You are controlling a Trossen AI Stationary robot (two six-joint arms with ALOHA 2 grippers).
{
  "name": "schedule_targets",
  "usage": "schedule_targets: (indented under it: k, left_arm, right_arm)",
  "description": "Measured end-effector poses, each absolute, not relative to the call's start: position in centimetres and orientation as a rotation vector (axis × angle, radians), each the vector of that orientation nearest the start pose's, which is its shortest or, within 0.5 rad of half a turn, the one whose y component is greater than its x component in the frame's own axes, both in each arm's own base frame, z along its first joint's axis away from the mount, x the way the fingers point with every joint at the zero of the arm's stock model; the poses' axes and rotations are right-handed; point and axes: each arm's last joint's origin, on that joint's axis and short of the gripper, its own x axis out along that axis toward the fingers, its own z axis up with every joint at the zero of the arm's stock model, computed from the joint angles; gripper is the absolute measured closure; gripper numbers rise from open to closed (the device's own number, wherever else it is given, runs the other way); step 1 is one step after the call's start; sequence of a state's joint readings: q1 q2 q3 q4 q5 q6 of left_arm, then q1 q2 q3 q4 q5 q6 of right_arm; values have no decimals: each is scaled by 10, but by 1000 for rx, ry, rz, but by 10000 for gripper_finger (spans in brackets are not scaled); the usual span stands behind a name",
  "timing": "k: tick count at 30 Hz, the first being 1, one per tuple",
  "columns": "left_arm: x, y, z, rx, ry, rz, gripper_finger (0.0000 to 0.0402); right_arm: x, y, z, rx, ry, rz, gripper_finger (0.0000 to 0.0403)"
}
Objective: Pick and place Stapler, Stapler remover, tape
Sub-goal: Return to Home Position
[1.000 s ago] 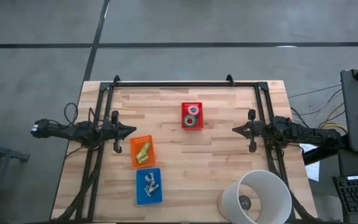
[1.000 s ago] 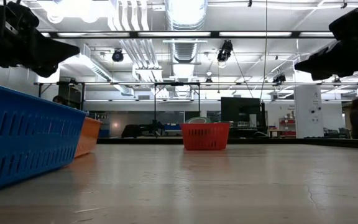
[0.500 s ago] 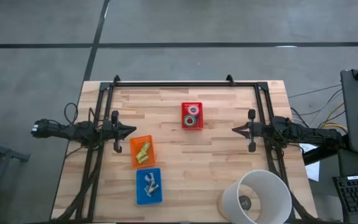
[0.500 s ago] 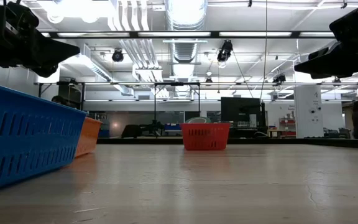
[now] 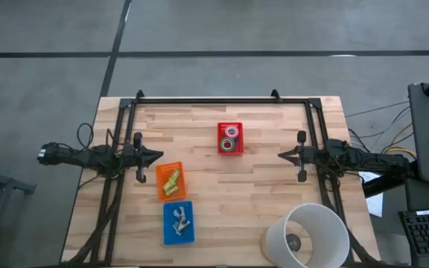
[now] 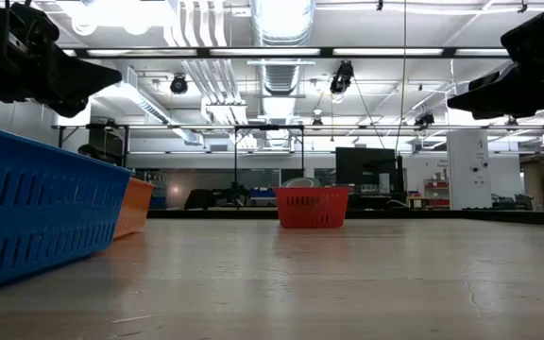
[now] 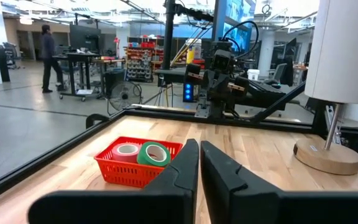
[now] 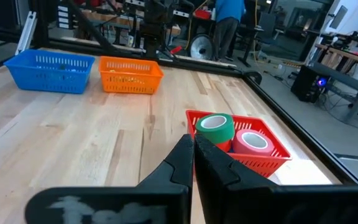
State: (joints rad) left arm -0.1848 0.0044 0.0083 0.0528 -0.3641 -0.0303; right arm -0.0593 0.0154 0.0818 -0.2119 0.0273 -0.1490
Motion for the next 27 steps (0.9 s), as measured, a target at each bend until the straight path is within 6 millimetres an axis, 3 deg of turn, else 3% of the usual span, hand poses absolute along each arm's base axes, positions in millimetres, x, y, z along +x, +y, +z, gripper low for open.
schedule_targets:
  k: [27]
  left_arm:
    - [96, -7, 171, -45, -57, 178, 376]
  right_arm:
    - [92, -6, 170, -146, 152, -75, 394]
